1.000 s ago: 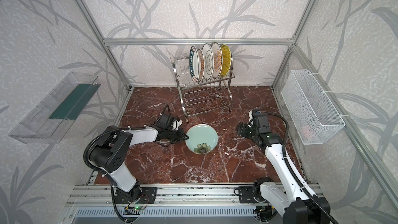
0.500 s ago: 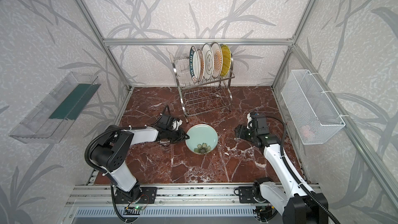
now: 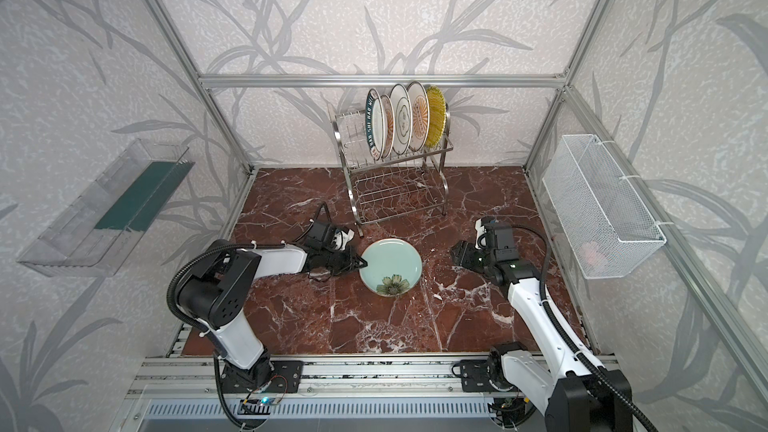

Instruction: Load the plates into the dish rack

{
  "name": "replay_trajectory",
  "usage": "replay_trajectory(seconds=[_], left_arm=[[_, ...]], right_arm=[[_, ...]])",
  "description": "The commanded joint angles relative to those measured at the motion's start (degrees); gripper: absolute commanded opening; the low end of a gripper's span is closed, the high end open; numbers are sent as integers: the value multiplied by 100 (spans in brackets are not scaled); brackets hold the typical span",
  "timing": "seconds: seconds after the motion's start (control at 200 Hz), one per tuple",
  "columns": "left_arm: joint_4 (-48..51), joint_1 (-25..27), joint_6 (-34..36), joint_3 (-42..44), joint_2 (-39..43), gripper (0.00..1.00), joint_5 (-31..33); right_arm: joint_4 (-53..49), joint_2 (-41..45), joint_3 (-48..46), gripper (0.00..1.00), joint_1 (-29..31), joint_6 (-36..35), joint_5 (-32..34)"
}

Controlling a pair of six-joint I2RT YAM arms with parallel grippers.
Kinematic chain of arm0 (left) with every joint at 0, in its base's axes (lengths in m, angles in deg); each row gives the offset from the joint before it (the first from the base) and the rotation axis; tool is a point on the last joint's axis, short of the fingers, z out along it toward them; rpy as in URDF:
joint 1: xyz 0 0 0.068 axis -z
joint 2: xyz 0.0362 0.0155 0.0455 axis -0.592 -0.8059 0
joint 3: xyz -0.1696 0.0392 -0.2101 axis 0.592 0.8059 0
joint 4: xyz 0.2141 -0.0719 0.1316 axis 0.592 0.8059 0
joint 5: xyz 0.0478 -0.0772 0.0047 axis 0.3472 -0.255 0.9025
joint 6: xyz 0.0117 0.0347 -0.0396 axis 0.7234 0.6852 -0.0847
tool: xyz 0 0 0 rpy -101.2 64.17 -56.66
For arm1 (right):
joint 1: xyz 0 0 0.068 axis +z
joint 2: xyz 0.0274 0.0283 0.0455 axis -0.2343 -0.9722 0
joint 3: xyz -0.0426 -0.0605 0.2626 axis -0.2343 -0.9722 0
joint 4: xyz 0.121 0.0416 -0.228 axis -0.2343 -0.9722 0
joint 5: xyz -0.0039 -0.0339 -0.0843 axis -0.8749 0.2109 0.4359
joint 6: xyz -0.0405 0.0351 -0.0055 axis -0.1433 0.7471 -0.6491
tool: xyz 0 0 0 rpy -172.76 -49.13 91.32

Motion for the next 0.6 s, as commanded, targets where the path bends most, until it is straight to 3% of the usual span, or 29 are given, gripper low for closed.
replay_trajectory(seconds=[0.0, 0.595], left_arm=[[417, 33, -5, 174, -190, 2, 447], [-329, 27, -193, 138, 79, 0, -561]], right_arm=[[98, -34, -53, 67, -24, 31, -95], [126, -10, -49, 67, -24, 93, -185]])
